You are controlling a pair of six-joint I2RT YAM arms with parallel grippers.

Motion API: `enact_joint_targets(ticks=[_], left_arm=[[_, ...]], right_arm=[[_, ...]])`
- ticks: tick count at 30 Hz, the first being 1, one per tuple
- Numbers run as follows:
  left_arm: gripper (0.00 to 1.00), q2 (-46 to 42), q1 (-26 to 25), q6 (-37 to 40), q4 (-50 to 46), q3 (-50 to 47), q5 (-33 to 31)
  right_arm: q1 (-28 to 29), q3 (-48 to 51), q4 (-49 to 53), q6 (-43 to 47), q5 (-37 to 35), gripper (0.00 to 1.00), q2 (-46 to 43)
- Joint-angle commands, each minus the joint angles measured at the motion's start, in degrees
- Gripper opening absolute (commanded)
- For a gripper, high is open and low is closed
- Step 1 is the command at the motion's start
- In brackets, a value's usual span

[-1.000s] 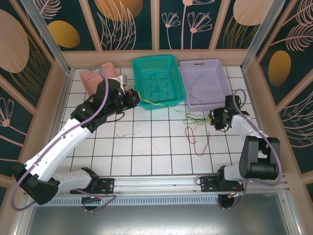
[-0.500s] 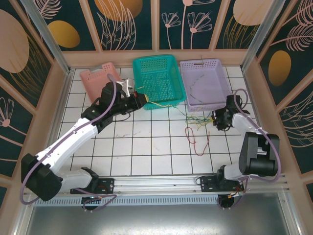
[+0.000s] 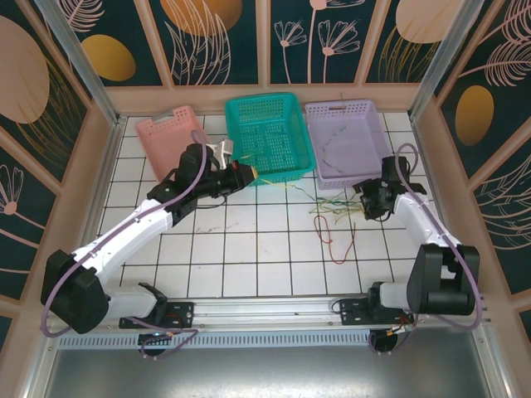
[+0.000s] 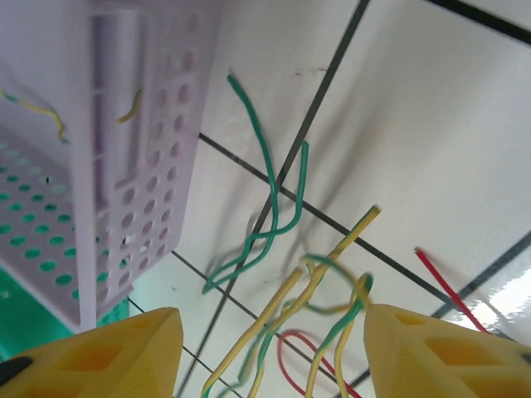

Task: Untangle the cables

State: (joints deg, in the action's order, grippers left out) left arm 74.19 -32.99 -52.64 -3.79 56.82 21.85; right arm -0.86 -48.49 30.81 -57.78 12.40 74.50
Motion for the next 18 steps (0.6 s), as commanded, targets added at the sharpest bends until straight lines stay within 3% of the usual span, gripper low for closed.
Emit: enact_joint_targets(ticks=[1,4,9,14,18], left_arm=[[0.0,-2.3,-0.2,-1.5,-2.2,-2.5,-5.5],[0.0,-2.7,-0.2,-2.9,-2.9,-4.0,-8.8],[0.0,-1.2,-0.2,-6.9,0.1,-6.9,-8.6],[0.0,-2.4,-0.1,-11.7,3.5,-10.3,-12.3],[0.0,-1.1,-0.1,-12.8,4.6,-10.6,-11.3]], right_arm=[[3.1,-2.0,10.0,5.7,-7.1,0.64,-4.4],[7.0,-1.2,14.3,5.9,-10.6,0.66,-7.8],[11.0,1.1,16.7,5.3,-11.1,0.71,-10.4],[19.1,3.5,18.3,4.4,-6.8,0.55,-10.3],[24.2,9.4,17.2,2.9,-3.2,0.41,-10.2]])
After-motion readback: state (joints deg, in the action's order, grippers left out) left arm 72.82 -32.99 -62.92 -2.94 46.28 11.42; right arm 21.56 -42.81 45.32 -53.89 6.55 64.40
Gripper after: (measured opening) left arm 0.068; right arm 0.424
